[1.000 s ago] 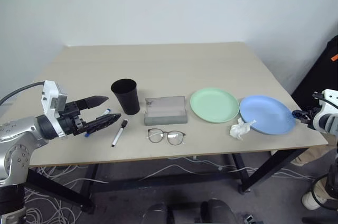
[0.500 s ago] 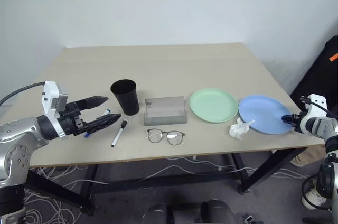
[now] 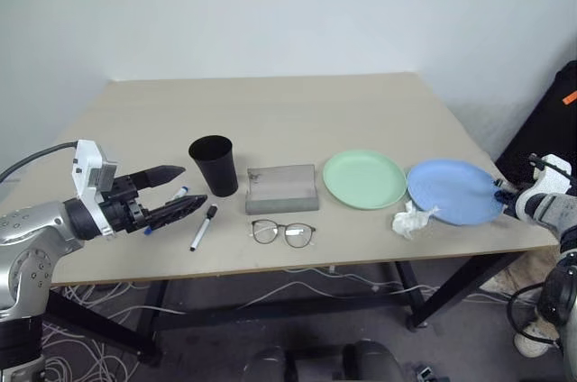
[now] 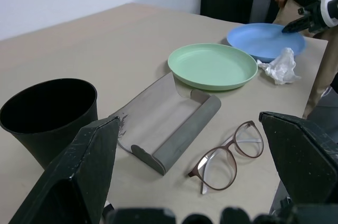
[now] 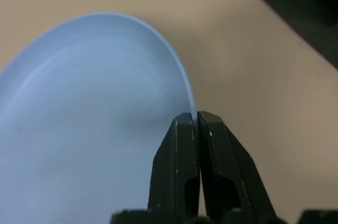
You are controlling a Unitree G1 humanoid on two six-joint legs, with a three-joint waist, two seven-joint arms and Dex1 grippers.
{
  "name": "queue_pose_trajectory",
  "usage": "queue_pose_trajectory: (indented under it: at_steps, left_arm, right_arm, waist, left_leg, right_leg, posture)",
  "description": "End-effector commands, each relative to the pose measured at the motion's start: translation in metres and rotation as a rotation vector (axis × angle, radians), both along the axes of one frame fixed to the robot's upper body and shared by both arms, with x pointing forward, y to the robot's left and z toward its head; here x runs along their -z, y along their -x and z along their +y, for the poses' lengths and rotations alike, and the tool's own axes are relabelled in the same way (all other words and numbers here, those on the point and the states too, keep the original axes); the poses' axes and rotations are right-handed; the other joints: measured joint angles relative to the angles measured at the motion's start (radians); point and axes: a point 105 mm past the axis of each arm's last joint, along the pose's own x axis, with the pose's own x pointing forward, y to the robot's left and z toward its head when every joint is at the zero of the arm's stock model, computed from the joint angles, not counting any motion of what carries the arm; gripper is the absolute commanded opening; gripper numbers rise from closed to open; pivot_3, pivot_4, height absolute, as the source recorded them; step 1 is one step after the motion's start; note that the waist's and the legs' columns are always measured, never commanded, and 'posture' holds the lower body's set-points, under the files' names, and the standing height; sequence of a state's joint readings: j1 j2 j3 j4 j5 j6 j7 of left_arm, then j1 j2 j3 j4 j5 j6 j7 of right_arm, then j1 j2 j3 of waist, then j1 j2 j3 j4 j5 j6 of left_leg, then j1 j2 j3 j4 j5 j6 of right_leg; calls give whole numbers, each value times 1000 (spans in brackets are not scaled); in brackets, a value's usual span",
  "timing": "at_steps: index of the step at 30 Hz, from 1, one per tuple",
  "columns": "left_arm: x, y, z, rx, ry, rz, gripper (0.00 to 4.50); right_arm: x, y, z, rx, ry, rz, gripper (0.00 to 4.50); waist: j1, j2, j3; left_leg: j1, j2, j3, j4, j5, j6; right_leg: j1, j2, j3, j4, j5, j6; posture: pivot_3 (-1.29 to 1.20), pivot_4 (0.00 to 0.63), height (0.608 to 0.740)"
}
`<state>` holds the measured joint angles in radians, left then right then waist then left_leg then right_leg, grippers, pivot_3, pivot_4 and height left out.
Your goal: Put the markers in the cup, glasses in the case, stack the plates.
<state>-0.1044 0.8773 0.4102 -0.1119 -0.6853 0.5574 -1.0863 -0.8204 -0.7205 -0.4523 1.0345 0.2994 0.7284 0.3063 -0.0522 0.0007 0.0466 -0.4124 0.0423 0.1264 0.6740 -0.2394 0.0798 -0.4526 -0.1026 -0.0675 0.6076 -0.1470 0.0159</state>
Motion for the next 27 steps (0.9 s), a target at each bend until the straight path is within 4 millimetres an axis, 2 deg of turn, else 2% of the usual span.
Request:
queue_pose_trajectory:
  at_steps: [1,6,10,15,20,23,27]
  left_arm:
    - [-12,1,-2,6,-6,-53,4500]
    - [-12,1,-2,2,-4,-56,4500]
    - [-13,1,-1,-1,-4,-59,4500]
    - [-14,0,0,-2,-6,-60,4500]
    - [-15,0,0,-3,-5,-65,4500]
    - [-17,2,1,-3,-6,-69,4500]
    - [-20,4,1,0,-5,-75,4500]
  right_arm:
    - [-37,-14,-8,86,-38,-136,37]
    - [-55,-26,0,126,-111,-196,37]
    - [-61,-40,29,29,-115,-186,37]
    - [-61,-52,71,-85,-124,-151,37]
    - [-50,-58,115,-171,-141,-103,37]
    - [-43,-59,130,-190,-148,-80,37]
    - [-37,-60,138,-193,-135,-61,37]
  waist:
    - [0,0,0]
    - [0,0,0]
    - [-3,0,0]
    - [-4,1,0]
    - [1,1,0]
    - [2,1,0]
    - [1,1,0]
  left_leg:
    - [0,0,0,0,0,0]
    - [0,0,0,-2,0,0]
    - [0,0,0,-4,0,-1]
    - [0,1,1,-4,0,-1]
    - [-1,0,1,-4,0,-1]
    - [-1,0,1,-4,0,-1]
    - [-2,0,1,-5,0,-1]
  right_leg:
    - [0,0,0,0,0,0]
    - [-1,0,0,0,0,0]
    - [-2,1,0,0,0,0]
    - [-3,1,1,1,0,-1]
    - [-3,1,0,0,0,-1]
    - [-3,1,0,0,0,-1]
    - [-4,1,0,0,0,-1]
  posture:
    - [0,0,737]
    - [0,0,737]
    - [0,0,737]
    - [0,0,737]
    - [0,0,737]
    - [0,0,737]
    - [0,0,737]
